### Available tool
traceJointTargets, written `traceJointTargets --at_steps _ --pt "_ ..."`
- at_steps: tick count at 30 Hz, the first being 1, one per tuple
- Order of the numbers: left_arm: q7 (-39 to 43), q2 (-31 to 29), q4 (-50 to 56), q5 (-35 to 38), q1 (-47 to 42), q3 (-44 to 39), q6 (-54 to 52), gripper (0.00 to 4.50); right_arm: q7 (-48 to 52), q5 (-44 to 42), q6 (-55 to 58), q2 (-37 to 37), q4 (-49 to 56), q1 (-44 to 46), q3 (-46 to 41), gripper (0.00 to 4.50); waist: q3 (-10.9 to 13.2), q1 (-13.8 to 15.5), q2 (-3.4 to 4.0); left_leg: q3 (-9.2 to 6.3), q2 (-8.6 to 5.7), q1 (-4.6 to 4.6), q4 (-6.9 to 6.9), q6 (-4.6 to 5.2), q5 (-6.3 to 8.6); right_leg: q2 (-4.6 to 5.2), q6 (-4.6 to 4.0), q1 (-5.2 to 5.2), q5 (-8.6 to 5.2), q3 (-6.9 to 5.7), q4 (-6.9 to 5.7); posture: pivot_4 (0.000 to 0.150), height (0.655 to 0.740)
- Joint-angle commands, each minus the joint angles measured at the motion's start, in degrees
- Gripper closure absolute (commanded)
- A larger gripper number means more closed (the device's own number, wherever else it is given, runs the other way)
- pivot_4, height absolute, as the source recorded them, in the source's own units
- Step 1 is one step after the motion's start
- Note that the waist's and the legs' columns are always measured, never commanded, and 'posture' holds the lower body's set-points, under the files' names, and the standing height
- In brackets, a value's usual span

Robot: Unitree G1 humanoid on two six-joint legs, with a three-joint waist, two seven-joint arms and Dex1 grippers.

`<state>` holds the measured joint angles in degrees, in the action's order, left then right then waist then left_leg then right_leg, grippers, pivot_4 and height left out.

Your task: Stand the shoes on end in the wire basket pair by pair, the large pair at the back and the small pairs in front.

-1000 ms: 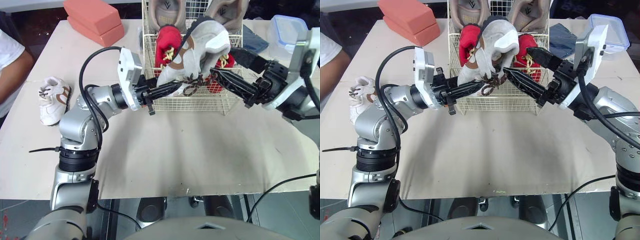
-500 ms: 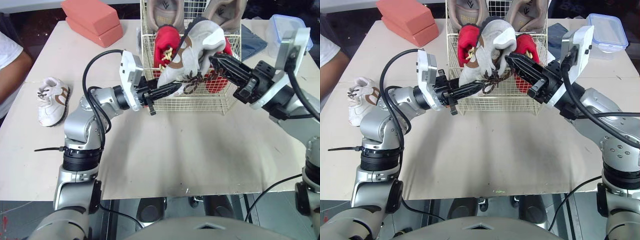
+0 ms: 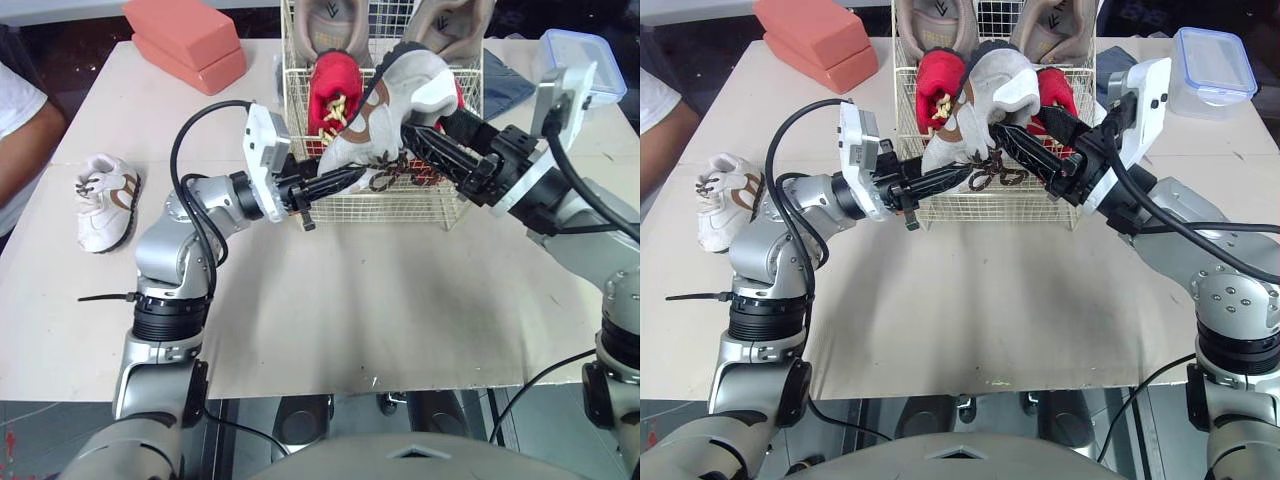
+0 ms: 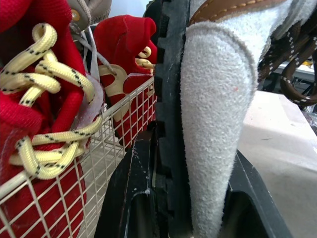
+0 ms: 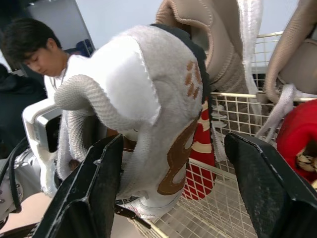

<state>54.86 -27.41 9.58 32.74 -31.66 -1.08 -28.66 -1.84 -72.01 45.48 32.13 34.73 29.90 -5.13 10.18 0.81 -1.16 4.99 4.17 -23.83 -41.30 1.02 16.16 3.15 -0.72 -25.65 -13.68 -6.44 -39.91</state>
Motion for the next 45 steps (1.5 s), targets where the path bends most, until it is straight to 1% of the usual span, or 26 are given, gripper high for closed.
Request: traceJointTargets --at_steps 1,2,3,7,8,10,13,14,16,17,18,20,21,25,29,32,35,38,42,45 --pt "0.3 0.7 2.2 1.0 -1.8 -0.4 1.9 3.89 -2.2 0.3 0.4 -1.3 0.3 1.0 0.3 1.65 0.0 0.0 0.0 0.01 0.0 0.01 0.0 0.0 0.0 0.0 0.0 0.0 0.0 0.01 0.0 0.15 0.686" --pt "0.2 0.8 2.3 1.0 -1.8 -0.4 1.9 3.89 -2.6 0.3 0.5 -1.8 0.4 1.1 0.6 1.8 0.0 0.0 0.0 0.0 0.0 0.01 0.0 0.0 0.0 0.0 0.0 0.0 0.0 0.01 0.0 0.15 0.686" --pt "0.2 0.9 2.3 1.1 -1.8 -0.4 1.8 3.89 -3.0 0.2 0.5 -2.2 0.5 1.1 0.7 2.12 0.0 0.0 0.0 0.0 0.0 0.01 0.0 0.0 0.0 -0.01 0.0 0.0 0.0 0.01 -0.01 0.15 0.686" --pt "-1.5 2.1 2.5 1.3 -2.2 -0.5 1.2 3.89 -5.9 -1.0 0.5 -5.0 0.4 2.2 1.1 4.05 0.0 0.0 0.0 0.0 0.01 0.0 0.0 0.0 0.0 0.0 0.0 0.0 0.0 0.0 0.0 0.15 0.686" --pt "-2.3 2.4 2.5 1.8 -2.4 -0.7 0.2 3.89 -6.4 -1.0 0.5 -5.5 0.3 2.5 1.1 4.41 0.0 0.0 0.0 0.0 0.01 0.0 0.0 0.0 0.0 0.0 0.0 0.0 0.0 0.0 0.0 0.15 0.686" --pt "-2.5 2.1 2.7 4.1 -2.6 -1.2 -3.4 3.89 -7.1 -1.0 0.6 -6.0 0.3 3.1 1.0 4.41 0.0 0.0 0.0 -0.02 0.0 -0.01 0.0 0.0 0.0 0.0 0.0 0.0 0.0 0.0 -0.01 0.15 0.686" --pt "-2.1 1.2 3.3 5.8 -2.5 -1.8 -6.1 3.89 -8.4 -1.5 0.5 -6.3 0.0 4.3 0.1 4.41 0.0 0.0 0.0 -0.01 0.0 -0.01 0.01 0.0 0.0 0.0 0.0 -0.01 0.0 0.0 0.0 0.15 0.686" --pt "-1.6 0.6 3.7 6.2 -2.3 -2.0 -6.8 2.86 -8.9 -1.9 0.4 -6.3 -0.1 4.7 -0.3 4.5 0.0 -0.1 0.0 -0.01 0.01 -0.01 0.01 0.0 0.0 0.0 0.0 -0.01 0.0 0.0 0.0 0.15 0.686" --pt "-1.4 -0.1 4.2 7.0 -2.0 -2.5 -7.3 2.12 -10.1 -3.0 0.3 -6.1 -0.3 5.5 -1.3 4.5 0.0 -0.1 0.0 -0.01 0.01 -0.01 0.01 0.0 0.0 0.0 0.0 -0.01 0.0 0.0 0.01 0.15 0.686" --pt "-1.6 -0.4 4.4 7.1 -2.0 -2.7 -7.3 1.59 -10.6 -3.4 0.2 -5.9 -0.3 5.8 -1.7 4.5 0.0 -0.1 0.0 -0.01 0.0 -0.01 0.02 0.0 0.0 0.0 0.0 -0.01 0.0 0.0 0.01 0.15 0.686" --pt "-1.6 -0.8 4.5 7.1 -1.8 -2.8 -7.2 1.23 -11.0 -3.9 0.2 -5.7 -0.2 6.1 -2.1 4.5 0.0 -0.1 0.0 -0.01 0.01 -0.01 0.02 0.0 0.0 0.0 0.0 -0.01 0.0 0.0 0.01 0.15 0.686" --pt "-1.1 -2.5 5.0 5.5 -1.0 -2.5 -6.0 0.15 -12.0 -4.6 0.2 -4.7 0.4 6.3 -3.0 4.5 0.0 -0.1 0.0 -0.01 0.0 0.0 0.02 0.0 0.0 0.0 0.0 -0.01 0.0 0.0 0.0 0.15 0.686" --pt "-0.7 -3.6 5.5 5.3 -0.4 -2.5 -6.0 0.06 -12.7 -4.9 0.3 -3.8 0.9 6.1 -3.6 4.5 0.0 -0.1 0.0 -0.01 0.0 0.0 0.02 0.0 0.0 -0.01 0.0 -0.01 0.0 0.0 0.0 0.15 0.686" --pt "-0.1 -7.2 7.3 5.0 1.0 -2.8 -6.3 0.06 -14.8 -7.0 0.9 0.0 3.1 3.8 -5.6 4.5 0.0 0.0 0.01 0.0 0.01 0.0 0.07 0.0 0.0 0.0 0.0 -0.02 0.0 0.01 0.04 0.15 0.686" --pt "0.5 -10.7 9.4 5.4 1.4 -3.2 -7.5 0.06 -15.5 -5.9 2.0 4.7 5.1 0.6 -6.9 4.5 0.0 0.0 0.01 -0.01 0.01 -0.03 0.07 0.01 0.01 0.01 0.01 -0.03 -0.01 -0.01 0.05 0.15 0.686" --pt "1.2 -13.6 10.9 6.4 0.8 -3.2 -9.7 0.06 -15.1 -3.1 2.9 8.5 6.0 -2.3 -6.7 4.5 0.0 0.0 0.01 -0.01 0.01 -0.02 0.07 0.01 0.01 0.01 0.03 -0.03 -0.02 0.01 0.06 0.15 0.686" --pt "1.0 -15.1 11.4 6.5 -0.5 -2.9 -10.6 0.06 -14.8 1.1 4.4 11.0 6.7 -5.4 -4.8 4.5 0.0 0.0 0.0 -0.01 0.01 0.0 0.08 0.01 0.01 0.01 0.19 -0.03 -0.12 0.01 0.05 0.15 0.686" --pt "0.8 -15.1 12.1 7.1 -1.4 -2.5 -11.6 0.06 -17.5 1.7 4.4 8.6 6.6 -7.9 -3.5 4.5 0.0 0.0 0.0 -0.01 0.01 -0.01 0.08 0.01 0.01 0.0 0.23 -0.03 -0.14 0.02 0.05 0.15 0.686" --pt "0.5 -14.8 12.4 6.9 -1.5 -2.0 -11.9 0.06 -24.6 -0.9 2.9 1.8 5.5 -10.0 -3.7 4.5 0.0 0.0 0.0 0.0 0.01 0.0 0.1 0.0 0.01 -0.02 0.23 -0.05 -0.15 0.05 0.05 0.15 0.686" --pt "0.5 -14.8 12.3 6.7 -1.6 -1.7 -11.8 0.06 -25.5 1.0 4.0 0.7 5.2 -10.3 -3.1 4.5 0.0 0.0 0.0 0.01 0.02 -0.02 0.11 -0.01 0.0 -0.01 0.23 -0.07 -0.14 0.05 0.05 0.15 0.686"
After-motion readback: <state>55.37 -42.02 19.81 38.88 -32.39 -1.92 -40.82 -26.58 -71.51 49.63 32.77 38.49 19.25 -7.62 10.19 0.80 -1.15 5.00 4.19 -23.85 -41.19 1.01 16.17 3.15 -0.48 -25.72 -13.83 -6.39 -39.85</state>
